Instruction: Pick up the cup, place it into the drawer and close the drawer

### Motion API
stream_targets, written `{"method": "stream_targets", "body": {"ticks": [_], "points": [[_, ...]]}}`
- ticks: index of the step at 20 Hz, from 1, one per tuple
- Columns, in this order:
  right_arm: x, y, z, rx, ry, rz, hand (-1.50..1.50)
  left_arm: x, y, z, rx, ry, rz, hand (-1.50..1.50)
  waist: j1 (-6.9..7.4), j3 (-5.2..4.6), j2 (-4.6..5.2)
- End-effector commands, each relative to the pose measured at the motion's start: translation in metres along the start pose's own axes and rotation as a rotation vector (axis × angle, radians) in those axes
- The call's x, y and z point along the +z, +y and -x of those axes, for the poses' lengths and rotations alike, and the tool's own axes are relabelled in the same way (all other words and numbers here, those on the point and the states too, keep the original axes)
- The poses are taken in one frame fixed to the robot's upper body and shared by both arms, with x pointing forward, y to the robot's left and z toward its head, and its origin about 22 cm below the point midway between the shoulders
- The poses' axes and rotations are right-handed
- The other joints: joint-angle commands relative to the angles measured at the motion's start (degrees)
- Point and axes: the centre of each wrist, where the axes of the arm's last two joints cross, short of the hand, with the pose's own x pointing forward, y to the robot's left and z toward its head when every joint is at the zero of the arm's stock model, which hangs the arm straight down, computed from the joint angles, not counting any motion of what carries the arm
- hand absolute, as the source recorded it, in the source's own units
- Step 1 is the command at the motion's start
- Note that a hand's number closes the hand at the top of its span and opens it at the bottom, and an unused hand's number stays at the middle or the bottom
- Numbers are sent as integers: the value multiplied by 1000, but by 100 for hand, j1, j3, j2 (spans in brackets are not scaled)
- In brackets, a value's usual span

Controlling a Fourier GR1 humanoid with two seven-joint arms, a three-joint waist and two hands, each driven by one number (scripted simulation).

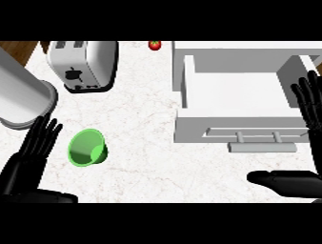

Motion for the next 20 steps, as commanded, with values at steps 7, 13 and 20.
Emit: {"method": "stream_targets", "body": {"ticks": [7,13,20], "points": [[-3,-12,8,18,3,1,-150,-12,24,55,-82,86,-72,-150,2,2,-1],[-2,-3,10,-9,11,-10,-150,0,42,113,-32,87,-81,-150,-24,-1,6],[-10,-12,1,1,2,-16,-150,7,44,141,-22,60,-101,-150,-24,-2,7]]}}
